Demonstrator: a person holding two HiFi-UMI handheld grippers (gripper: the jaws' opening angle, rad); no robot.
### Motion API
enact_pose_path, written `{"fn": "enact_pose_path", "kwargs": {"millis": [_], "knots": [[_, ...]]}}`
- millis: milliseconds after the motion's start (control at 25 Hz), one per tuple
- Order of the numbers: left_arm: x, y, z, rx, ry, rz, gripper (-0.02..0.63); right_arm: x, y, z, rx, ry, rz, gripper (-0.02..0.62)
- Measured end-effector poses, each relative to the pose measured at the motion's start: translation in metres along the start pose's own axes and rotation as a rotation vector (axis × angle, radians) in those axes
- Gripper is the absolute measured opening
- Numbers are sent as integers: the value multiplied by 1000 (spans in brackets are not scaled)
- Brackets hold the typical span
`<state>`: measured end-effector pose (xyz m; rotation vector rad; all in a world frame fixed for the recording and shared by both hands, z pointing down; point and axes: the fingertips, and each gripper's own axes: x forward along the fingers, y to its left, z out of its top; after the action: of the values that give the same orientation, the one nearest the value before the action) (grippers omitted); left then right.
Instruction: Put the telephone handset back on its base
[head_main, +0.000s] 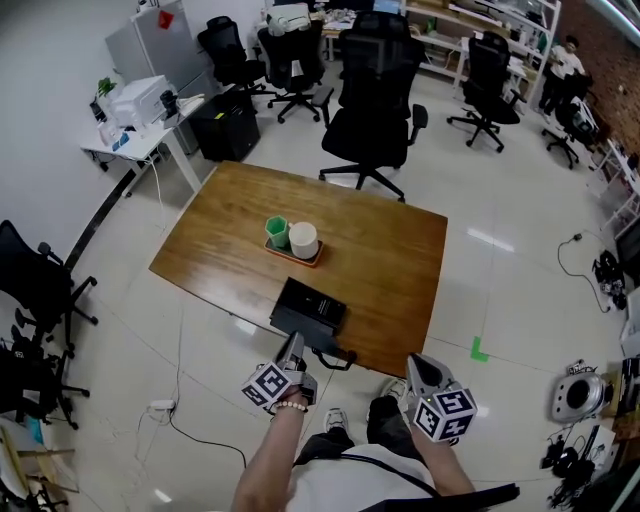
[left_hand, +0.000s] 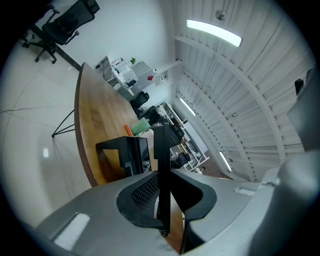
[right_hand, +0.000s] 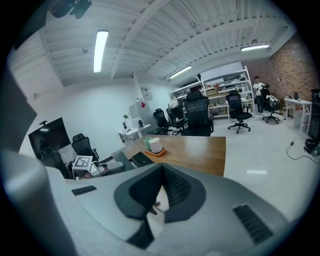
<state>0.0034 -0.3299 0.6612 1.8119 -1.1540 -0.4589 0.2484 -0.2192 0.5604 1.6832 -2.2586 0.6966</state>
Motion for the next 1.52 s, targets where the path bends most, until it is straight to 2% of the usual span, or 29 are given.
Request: {"fn": "enact_pose_path", "kwargs": {"millis": [160,560,960,1360,1520], "knots": [[18,12,0,-11,-18,-8,67,12,-15,12,-12,1,6,2],[35,44,-9,-74,-60,33,67,34,-35,25,-37,20,31,2],[39,54,-10,-82,-53,16,67,42,-46,29,-33,34,33,2],[43,64,-11,-106,-35,40,67,42,-47,23,-33,44,32,2],[44,66,-12,-83,-13,52,75,42,-43,24,-35,41,36,2]]}}
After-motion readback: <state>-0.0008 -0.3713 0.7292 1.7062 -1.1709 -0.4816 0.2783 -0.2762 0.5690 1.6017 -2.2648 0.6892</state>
